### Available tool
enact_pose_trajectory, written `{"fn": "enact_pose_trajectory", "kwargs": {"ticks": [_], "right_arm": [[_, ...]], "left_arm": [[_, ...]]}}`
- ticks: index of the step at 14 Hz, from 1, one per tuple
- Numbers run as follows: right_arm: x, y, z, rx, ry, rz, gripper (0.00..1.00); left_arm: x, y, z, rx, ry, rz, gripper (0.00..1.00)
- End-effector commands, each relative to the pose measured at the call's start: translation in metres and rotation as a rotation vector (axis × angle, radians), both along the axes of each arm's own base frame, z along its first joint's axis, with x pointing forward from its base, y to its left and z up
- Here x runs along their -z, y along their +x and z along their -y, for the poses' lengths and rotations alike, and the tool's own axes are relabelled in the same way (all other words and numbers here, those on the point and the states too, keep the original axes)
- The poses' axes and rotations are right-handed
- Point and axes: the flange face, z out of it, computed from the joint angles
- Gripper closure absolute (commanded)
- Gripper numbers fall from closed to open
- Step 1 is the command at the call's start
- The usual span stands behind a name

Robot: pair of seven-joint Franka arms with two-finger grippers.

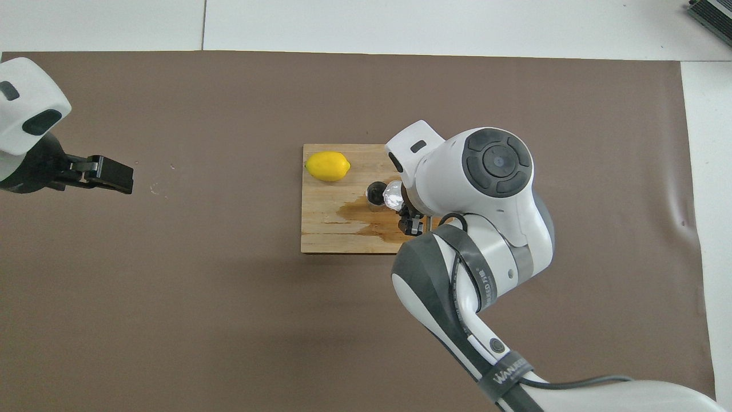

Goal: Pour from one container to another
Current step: 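Tilt the white cup over the metal jigger with the right gripper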

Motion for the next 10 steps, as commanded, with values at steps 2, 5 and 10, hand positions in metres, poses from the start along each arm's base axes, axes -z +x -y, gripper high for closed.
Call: {"fn": "enact_pose_trajectory", "kwargs": {"ticks": [2,5,10], "right_arm": [[-0.002,0.011,-0.007,0.035,-0.012,0.017,1.00],[-0.001,0.011,-0.008,0.032,-0.014,0.014,1.00],[0.005,0.007,-0.017,0.029,-0.024,0.012,1.00]], "left_arm": [[-0.002,-0.006,-0.004,0.001,0.003,-0.005,0.00],[-0.002,-0.006,-0.004,0.001,0.003,-0.005,0.00],[-0.002,-0.006,-0.004,0.001,0.003,-0.005,0.00]]}}
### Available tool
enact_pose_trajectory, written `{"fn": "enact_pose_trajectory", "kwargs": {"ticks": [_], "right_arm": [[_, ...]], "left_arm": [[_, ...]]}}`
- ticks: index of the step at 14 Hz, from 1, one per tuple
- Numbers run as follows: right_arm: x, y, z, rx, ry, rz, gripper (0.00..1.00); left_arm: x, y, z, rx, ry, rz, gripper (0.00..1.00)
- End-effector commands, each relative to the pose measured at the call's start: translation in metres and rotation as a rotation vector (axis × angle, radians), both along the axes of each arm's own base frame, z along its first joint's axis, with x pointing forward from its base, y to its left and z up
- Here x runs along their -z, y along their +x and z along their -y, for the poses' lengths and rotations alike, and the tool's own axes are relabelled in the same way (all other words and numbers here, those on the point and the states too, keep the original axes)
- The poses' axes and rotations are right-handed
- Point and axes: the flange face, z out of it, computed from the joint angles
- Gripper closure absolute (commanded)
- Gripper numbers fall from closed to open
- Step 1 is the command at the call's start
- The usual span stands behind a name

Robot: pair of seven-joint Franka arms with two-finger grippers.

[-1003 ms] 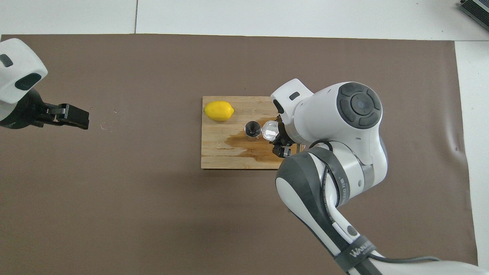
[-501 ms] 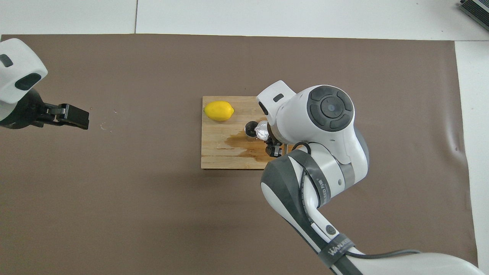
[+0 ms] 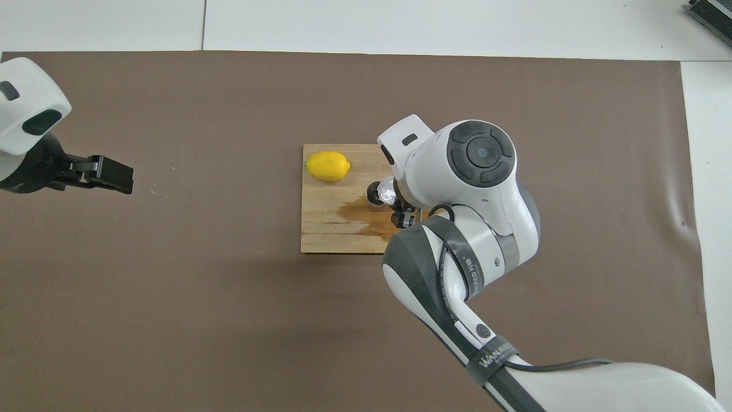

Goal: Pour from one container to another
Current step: 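Tilt the white cup over the metal jigger with the right gripper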

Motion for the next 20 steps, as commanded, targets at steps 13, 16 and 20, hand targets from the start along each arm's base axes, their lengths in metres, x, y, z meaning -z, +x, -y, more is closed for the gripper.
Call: {"fn": "enact_pose_trajectory", "kwargs": {"ticks": [13,16,20], "right_arm": [[0.001,0.008,0.000,0.018,-0.001,0.001,1.00],[0.000,0.009,0.007,-0.005,0.067,-0.025,1.00],[-0.012,0.014,0.020,-0.029,0.158,-0.024,1.00]], "left_arm": [[-0.002,-0.006,-0.004,0.001,0.003,-0.005,0.00],[-0.002,-0.006,-0.004,0.001,0.003,-0.005,0.00],[-0.002,-0.006,-0.004,0.001,0.003,-0.005,0.00]]}}
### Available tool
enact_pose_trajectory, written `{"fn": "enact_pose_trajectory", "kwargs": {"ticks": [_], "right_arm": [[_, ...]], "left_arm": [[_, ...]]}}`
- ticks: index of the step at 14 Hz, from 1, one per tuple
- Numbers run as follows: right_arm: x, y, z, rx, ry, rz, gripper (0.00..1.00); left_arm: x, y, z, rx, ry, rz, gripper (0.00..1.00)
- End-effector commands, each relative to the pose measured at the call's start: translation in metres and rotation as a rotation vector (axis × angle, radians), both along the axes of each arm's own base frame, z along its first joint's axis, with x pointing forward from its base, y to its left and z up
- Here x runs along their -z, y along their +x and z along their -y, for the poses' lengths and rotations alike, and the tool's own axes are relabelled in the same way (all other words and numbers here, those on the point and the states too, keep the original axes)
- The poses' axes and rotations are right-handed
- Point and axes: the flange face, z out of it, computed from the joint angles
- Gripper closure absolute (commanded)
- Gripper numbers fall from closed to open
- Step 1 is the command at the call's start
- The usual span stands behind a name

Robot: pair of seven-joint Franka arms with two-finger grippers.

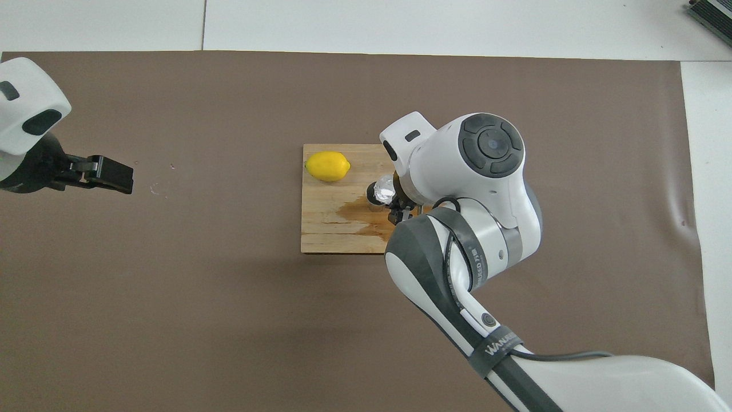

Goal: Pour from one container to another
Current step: 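Tilt the white cup over the metal jigger with the right gripper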

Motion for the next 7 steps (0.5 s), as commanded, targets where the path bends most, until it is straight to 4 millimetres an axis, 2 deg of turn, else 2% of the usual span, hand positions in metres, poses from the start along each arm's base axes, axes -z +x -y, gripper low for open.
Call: {"fn": "enact_pose_trajectory", "kwargs": {"ticks": [1,4,7], "right_arm": [[-0.013,0.007,0.018,-0.030,0.094,0.006,1.00],[-0.021,0.012,0.036,-0.046,0.151,0.012,1.00],[-0.023,0.023,0.067,-0.061,0.234,0.018,1.00]], "left_arm": [[-0.002,-0.006,-0.004,0.001,0.003,-0.005,0.00],[-0.002,-0.006,-0.004,0.001,0.003,-0.005,0.00],[-0.002,-0.006,-0.004,0.001,0.003,-0.005,0.00]]}}
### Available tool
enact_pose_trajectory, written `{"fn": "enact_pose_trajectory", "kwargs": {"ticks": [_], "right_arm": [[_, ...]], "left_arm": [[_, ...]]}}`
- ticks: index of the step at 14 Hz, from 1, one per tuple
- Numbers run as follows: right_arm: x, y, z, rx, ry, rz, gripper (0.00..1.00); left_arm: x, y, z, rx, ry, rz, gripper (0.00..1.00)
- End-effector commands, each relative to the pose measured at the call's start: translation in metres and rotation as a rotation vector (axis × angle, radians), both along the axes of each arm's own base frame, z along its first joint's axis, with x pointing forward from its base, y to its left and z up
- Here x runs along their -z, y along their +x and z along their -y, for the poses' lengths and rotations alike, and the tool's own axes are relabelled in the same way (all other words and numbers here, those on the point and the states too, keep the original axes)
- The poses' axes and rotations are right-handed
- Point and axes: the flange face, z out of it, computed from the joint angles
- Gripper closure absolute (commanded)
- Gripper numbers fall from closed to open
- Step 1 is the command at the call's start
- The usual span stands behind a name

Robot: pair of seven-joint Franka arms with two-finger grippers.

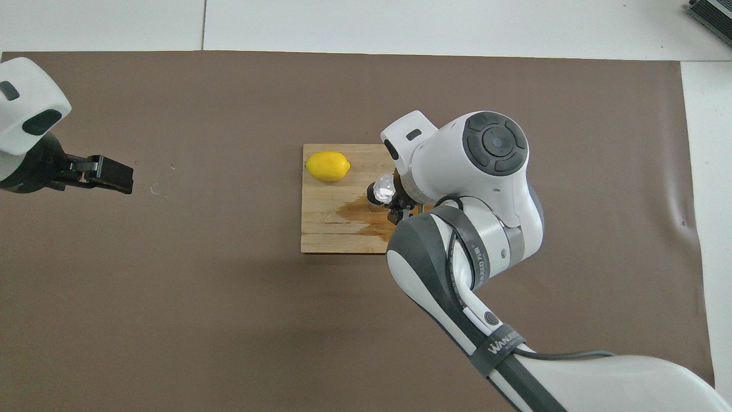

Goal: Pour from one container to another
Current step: 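Tilt the white cup over the metal jigger with the right gripper, then carry the white cup back and lower it onto the table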

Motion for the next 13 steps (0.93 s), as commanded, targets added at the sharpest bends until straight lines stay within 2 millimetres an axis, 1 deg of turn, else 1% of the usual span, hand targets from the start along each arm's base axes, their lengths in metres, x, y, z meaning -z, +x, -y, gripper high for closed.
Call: {"fn": "enact_pose_trajectory", "kwargs": {"ticks": [1,4,6,11,13], "right_arm": [[-0.002,0.004,0.031,-0.027,0.092,0.008,1.00],[0.009,0.009,0.073,-0.056,0.160,0.034,1.00],[0.022,0.005,0.103,-0.077,0.195,0.049,1.00],[0.080,-0.013,0.193,-0.118,0.307,0.089,1.00],[0.095,-0.022,0.223,-0.146,0.325,0.102,1.00]], "left_arm": [[-0.002,-0.006,-0.004,0.001,0.003,-0.005,0.00],[-0.002,-0.006,-0.004,0.001,0.003,-0.005,0.00],[-0.002,-0.006,-0.004,0.001,0.003,-0.005,0.00],[-0.002,-0.006,-0.004,0.001,0.003,-0.005,0.00],[-0.002,-0.006,-0.004,0.001,0.003,-0.005,0.00]]}}
